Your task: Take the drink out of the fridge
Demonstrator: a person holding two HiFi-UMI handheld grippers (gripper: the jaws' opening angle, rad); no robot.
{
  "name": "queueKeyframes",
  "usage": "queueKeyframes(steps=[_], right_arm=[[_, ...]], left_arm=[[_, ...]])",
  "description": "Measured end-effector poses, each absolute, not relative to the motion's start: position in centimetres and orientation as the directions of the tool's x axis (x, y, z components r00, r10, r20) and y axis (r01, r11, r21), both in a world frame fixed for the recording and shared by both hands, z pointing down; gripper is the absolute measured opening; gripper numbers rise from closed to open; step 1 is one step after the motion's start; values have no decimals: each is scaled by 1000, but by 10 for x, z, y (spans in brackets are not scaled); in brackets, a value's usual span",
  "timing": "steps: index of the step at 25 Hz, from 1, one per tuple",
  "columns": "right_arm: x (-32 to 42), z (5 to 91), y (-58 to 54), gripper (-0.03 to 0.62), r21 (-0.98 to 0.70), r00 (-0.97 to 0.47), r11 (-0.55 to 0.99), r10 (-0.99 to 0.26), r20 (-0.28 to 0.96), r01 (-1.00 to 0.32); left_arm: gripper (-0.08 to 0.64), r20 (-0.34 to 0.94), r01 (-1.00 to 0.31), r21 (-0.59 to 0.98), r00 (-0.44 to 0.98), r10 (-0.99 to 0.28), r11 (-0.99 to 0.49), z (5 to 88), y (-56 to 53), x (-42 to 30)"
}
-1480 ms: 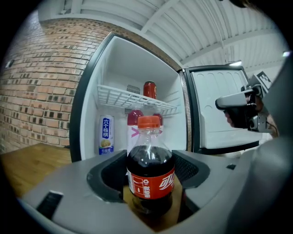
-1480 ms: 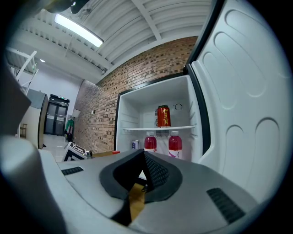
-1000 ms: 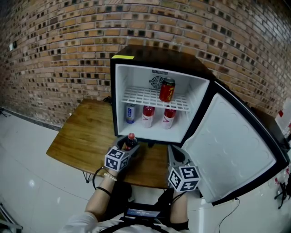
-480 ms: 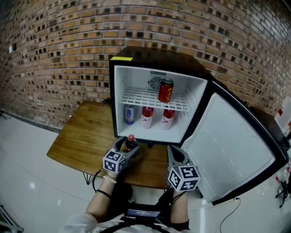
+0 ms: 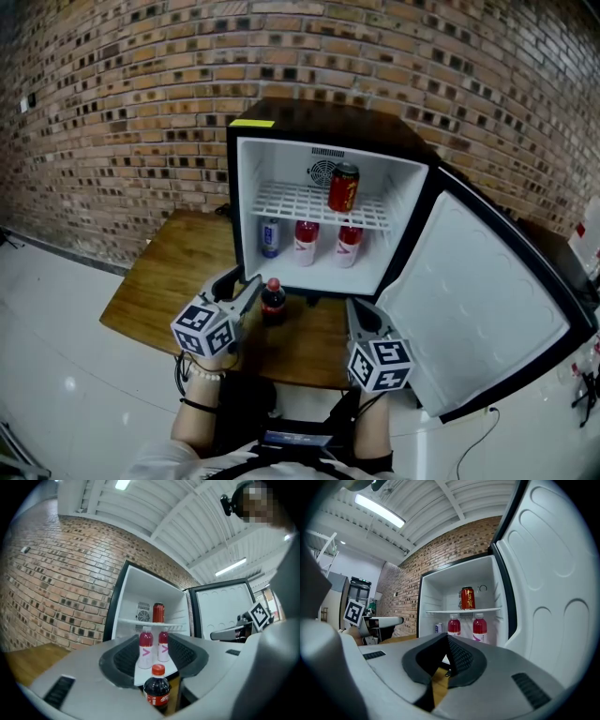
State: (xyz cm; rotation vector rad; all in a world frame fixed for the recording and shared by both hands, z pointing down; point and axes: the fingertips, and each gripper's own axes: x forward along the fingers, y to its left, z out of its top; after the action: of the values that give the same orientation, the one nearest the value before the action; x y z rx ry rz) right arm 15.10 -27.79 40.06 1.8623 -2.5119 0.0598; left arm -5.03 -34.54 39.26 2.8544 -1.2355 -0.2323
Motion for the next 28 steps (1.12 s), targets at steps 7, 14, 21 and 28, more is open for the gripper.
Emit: queueKeyframes(steps=[7, 14, 21, 28], right_arm=[[152, 395, -275, 14, -21, -287, 286, -958, 19, -958], [155, 395, -275, 14, -11, -277, 277, -960, 24, -961], [158, 394, -272, 14, -3, -274, 274, -961, 20, -962], [158, 393, -270, 14, 22, -266, 266, -964, 25, -964]], left_arm=[[-7, -121, -665, 13, 741, -661, -747, 369, -324, -25], [-8, -69, -640, -24, 767, -638, -768, 364, -308, 10], [-8, -9, -633, 32, 773, -634, -773, 390, -306, 20], [-8, -16, -635, 40, 772, -635, -772, 388, -307, 17]])
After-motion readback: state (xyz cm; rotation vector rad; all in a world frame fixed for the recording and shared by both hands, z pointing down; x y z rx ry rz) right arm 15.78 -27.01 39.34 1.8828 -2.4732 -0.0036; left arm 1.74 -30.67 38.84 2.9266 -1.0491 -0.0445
